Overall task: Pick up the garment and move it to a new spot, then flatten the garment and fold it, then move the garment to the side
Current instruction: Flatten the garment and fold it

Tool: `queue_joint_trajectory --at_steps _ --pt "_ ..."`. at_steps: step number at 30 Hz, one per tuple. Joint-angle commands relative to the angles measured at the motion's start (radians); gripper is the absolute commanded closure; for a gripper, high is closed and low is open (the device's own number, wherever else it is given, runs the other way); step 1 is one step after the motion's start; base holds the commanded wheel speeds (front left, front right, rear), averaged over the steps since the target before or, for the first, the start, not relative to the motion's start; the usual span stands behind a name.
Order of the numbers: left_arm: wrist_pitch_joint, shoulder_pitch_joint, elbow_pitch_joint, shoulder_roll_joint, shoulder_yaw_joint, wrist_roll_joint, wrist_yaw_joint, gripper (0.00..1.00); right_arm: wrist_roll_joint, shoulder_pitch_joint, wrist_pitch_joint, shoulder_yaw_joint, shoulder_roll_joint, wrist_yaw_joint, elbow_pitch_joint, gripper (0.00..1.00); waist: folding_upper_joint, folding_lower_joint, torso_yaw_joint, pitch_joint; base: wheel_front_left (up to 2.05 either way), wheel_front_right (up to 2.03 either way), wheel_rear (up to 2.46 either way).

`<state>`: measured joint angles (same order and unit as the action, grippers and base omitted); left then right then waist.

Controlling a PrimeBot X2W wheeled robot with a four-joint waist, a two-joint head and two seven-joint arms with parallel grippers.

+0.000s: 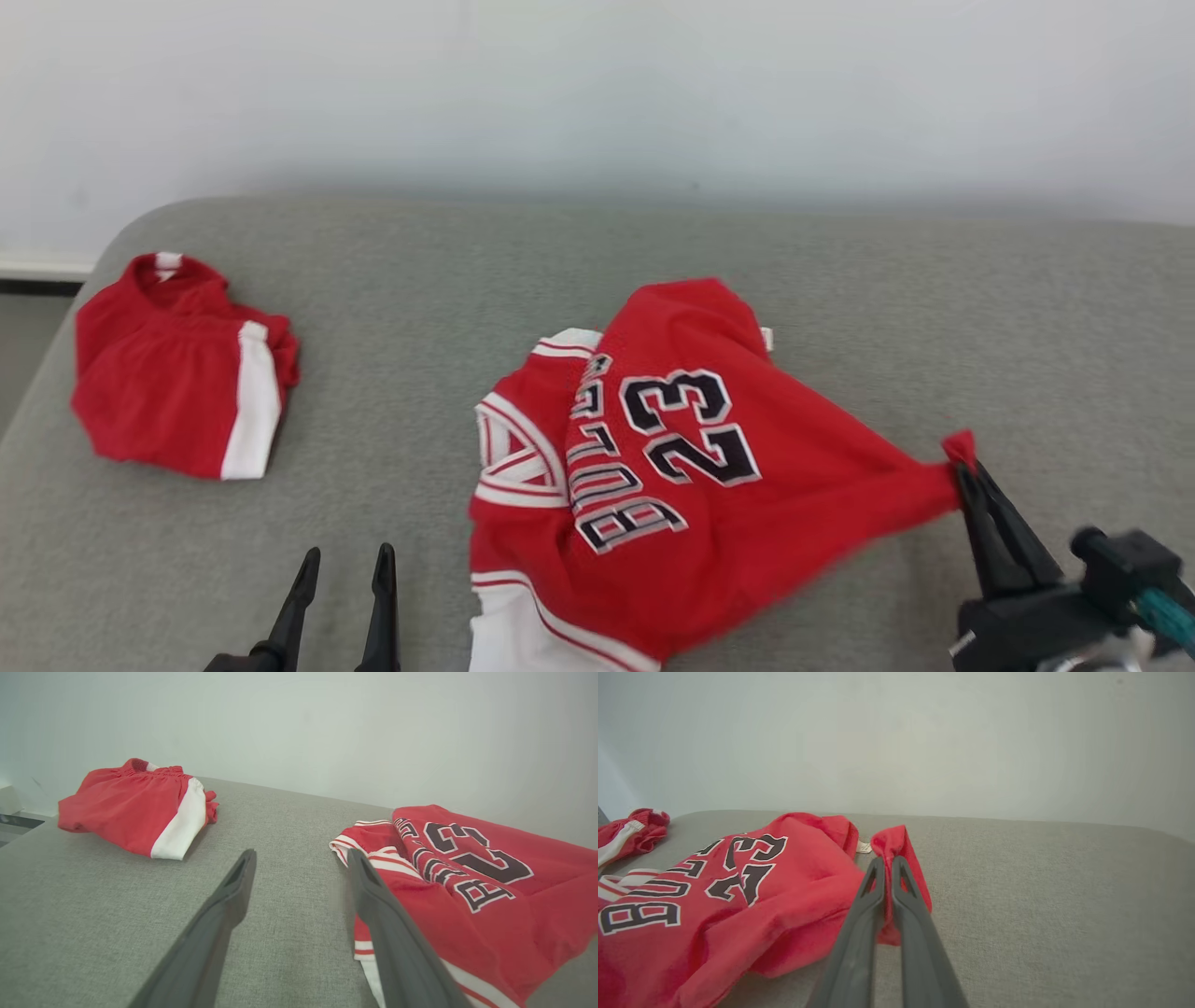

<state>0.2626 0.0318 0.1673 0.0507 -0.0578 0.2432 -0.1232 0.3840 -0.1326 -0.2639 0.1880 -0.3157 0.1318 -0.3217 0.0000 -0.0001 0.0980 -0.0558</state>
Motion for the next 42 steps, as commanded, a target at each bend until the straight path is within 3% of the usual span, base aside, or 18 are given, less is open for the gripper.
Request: queue_joint_trajectory --at_steps 1,8,9,10,11,21,35,42 --pt "0.003 0.003 -0.002 0.000 0.003 -0.005 -0.001 0.00 -0.007 0.026 -0.001 -0.019 0.010 -0.002 0.015 1.00 0.0000 0.0001 -0.051 0.015 0.00 0.00 0.00" --pt "0.003 -0.003 0.002 0.000 0.012 -0.007 -0.004 0.00 -0.031 0.141 -0.001 -0.131 0.065 -0.002 0.007 1.00 0.0000 0.0001 -0.072 0.007 0.00 0.00 0.00" --pt "0.003 -0.003 0.003 0.000 0.014 -0.007 -0.004 0.00 -0.046 0.144 -0.001 -0.138 0.067 -0.002 0.001 0.89 0.0000 0.0001 -0.073 0.007 0.00 0.00 0.00" --pt "0.003 -0.003 0.004 0.000 0.015 -0.008 -0.005 0.00 -0.053 0.145 -0.001 -0.143 0.075 -0.002 -0.003 0.58 0.0000 0.0001 -0.075 0.007 0.00 0.00 0.00" --pt "0.003 -0.001 0.004 0.000 0.017 -0.009 -0.005 0.00 -0.058 0.144 -0.001 -0.149 0.085 -0.002 -0.005 0.00 0.0000 0.0001 -0.077 0.008 0.00 0.00 0.00" --pt "0.003 0.011 0.000 0.000 0.050 -0.031 -0.009 0.00 -0.114 0.139 -0.001 -0.218 0.151 -0.002 0.080 0.00 0.0000 0.0001 -0.091 0.023 0.00 0.00 0.00" --pt "0.003 0.054 -0.021 0.006 0.115 -0.065 -0.007 0.00 -0.176 0.217 -0.001 -0.202 0.218 -0.002 0.228 0.00 0.0000 0.0001 -0.094 0.059 0.00 0.00 0.00" --pt "0.003 0.042 -0.031 0.023 0.120 -0.081 -0.006 0.00 -0.182 0.234 -0.001 -0.191 0.233 -0.002 0.222 0.00 0.0000 0.0001 -0.099 0.061 0.00 0.00 0.00"
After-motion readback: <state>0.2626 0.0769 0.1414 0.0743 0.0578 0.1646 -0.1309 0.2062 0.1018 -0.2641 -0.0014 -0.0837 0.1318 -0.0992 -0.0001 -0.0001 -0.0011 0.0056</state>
